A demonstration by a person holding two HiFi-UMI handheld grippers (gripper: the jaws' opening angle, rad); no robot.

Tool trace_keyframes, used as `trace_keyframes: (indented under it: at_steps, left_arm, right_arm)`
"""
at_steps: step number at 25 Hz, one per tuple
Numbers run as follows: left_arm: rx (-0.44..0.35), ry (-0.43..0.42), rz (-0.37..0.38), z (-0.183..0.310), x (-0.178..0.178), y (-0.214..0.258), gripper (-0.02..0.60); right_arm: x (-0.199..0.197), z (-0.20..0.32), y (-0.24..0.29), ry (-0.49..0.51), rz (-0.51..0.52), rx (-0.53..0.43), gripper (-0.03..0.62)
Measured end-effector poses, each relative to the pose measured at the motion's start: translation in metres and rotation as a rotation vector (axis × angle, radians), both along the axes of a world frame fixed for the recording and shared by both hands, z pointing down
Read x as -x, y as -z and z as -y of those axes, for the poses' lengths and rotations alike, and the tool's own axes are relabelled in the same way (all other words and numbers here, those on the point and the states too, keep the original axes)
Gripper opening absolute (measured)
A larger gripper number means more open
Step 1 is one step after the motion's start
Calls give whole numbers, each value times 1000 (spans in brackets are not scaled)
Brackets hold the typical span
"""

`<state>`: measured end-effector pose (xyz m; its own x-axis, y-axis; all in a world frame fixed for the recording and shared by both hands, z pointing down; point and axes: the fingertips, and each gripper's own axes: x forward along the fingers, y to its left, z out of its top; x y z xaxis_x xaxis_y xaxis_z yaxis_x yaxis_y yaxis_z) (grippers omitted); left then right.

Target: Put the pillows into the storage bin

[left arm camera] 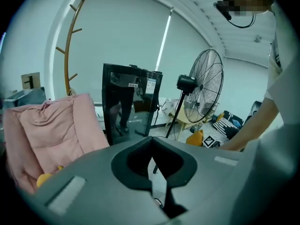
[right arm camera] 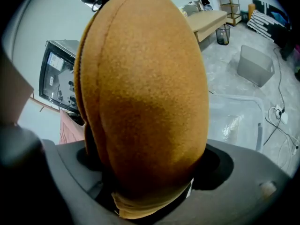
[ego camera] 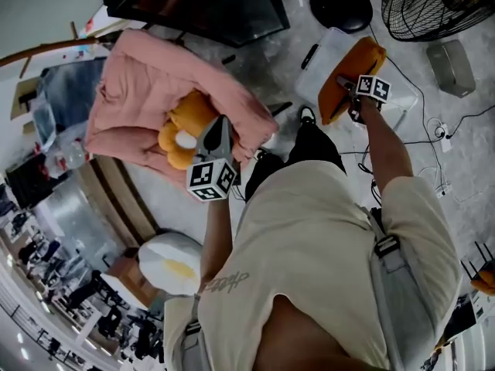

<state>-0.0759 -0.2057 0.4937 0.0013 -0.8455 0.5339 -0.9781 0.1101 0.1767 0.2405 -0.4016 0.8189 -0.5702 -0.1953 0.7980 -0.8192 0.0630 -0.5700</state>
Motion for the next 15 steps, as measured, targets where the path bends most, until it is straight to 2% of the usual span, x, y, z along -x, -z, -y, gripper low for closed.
trace_keyframes:
  at_steps: [7,15]
  left_arm:
    - [22,78,7,-1,9,-3,15]
    - [17,66,-21,8,-3,-8,16]
  right_arm:
    - [12,16,-14,69,-27,35,540]
    - [17,19,-4,64,28,1,533]
